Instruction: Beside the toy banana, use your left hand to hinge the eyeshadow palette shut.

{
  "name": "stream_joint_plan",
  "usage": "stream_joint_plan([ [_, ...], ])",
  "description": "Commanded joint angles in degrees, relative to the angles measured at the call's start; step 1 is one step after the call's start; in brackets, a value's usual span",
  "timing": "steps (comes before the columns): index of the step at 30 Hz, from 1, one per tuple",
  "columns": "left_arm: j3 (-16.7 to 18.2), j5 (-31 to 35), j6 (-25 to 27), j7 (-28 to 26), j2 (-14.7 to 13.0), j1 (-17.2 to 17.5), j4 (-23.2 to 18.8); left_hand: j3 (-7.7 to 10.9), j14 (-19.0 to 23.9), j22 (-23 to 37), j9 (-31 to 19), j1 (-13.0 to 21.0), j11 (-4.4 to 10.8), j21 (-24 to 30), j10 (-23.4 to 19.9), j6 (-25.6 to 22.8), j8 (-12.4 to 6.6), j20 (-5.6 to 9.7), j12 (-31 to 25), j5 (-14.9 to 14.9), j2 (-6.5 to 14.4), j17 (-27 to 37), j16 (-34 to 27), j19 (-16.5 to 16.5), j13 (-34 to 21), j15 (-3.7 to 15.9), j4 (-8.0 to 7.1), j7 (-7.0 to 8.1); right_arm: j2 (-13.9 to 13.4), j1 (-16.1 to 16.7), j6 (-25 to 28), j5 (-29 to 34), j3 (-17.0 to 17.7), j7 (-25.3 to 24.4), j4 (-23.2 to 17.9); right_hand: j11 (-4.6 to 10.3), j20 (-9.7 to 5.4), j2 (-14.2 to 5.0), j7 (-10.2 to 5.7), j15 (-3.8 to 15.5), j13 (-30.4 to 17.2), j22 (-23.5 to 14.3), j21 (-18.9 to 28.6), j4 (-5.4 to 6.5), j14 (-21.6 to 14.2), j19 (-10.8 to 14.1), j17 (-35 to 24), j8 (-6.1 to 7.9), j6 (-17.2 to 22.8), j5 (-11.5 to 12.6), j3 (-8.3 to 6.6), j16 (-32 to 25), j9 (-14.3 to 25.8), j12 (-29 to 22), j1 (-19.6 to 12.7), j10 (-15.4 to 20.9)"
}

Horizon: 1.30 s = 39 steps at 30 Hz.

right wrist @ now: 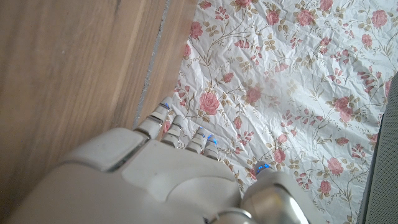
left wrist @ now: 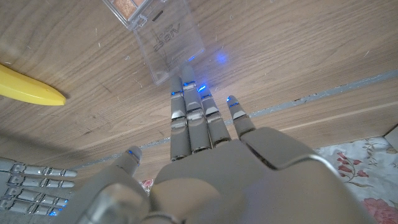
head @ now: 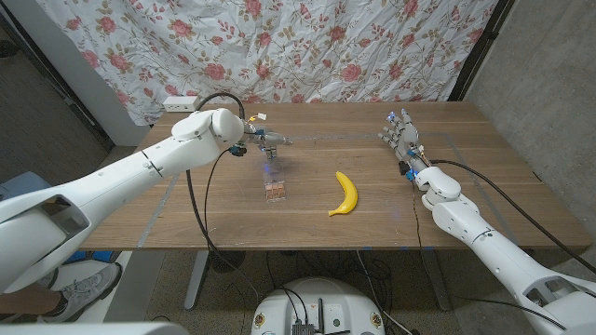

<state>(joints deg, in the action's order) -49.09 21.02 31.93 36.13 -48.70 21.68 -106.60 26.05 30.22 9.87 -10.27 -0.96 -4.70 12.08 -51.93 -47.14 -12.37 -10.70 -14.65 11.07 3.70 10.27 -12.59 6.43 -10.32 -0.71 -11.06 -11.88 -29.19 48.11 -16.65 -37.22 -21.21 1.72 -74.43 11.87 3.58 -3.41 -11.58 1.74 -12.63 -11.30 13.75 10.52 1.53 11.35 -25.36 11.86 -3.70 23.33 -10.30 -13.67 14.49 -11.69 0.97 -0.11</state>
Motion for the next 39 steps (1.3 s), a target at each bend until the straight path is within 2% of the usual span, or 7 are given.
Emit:
stream_joint_plan([
  [1, 0.0, 0.2, -0.1, 0.2, 0.3, 0.0, 0.1, 0.61, 1.0, 0.0, -0.3, 0.1, 0.41, -0.1, -1.0, -1.1, -0.30, 0.16, -0.3, 0.3, 7.1, 0.2, -0.2, 0.6, -0.3, 0.24, 0.00, -0.01, 0.0, 0.0, 0.0, 0.0, 0.0, 0.0, 0.0, 0.49, -0.09, -6.29, -0.42, 7.92, -0.3, -0.1, 0.2, 0.47, 0.3, 0.4, -0.2, 0.30, 0.1, 0.2, 0.06, -0.2, 0.1, -0.3, 0.1, 0.1],
  [13, 0.2, 0.1, 0.1, -0.1, 0.2, 0.2, -0.1, 1.14, 2.7, 0.0, -0.4, 0.1, 1.36, -0.4, -2.7, -3.0, -0.48, 1.16, -0.4, 0.4, 7.2, 0.3, -0.3, 0.9, -0.3, 1.10, -0.04, 0.03, 0.0, 0.0, 0.0, 0.0, 0.0, 0.0, -0.1, 0.49, -0.10, -6.28, -0.32, 7.93, -0.3, -0.1, 0.2, 0.47, 0.2, 0.4, -0.2, 0.30, 0.1, 0.2, 0.06, -0.2, 0.1, -0.3, 0.1, 0.1],
  [39, 0.1, -0.6, 0.7, -0.6, 0.9, 0.3, -0.2, 2.30, 7.0, 0.0, -0.5, 0.2, 3.23, -0.4, -6.8, -6.5, -0.79, 2.26, -0.9, 0.3, 7.3, 0.5, -0.8, 2.7, -0.5, 2.75, -0.03, 0.40, 0.0, 0.0, 0.0, 0.0, 0.0, 0.0, 0.0, 0.48, -0.08, -6.29, -0.38, 7.99, -0.3, -0.1, 0.2, 0.47, 0.2, 0.3, -0.2, 0.30, 0.1, 0.2, 0.07, -0.2, 0.1, -0.3, 0.1, 0.1],
])
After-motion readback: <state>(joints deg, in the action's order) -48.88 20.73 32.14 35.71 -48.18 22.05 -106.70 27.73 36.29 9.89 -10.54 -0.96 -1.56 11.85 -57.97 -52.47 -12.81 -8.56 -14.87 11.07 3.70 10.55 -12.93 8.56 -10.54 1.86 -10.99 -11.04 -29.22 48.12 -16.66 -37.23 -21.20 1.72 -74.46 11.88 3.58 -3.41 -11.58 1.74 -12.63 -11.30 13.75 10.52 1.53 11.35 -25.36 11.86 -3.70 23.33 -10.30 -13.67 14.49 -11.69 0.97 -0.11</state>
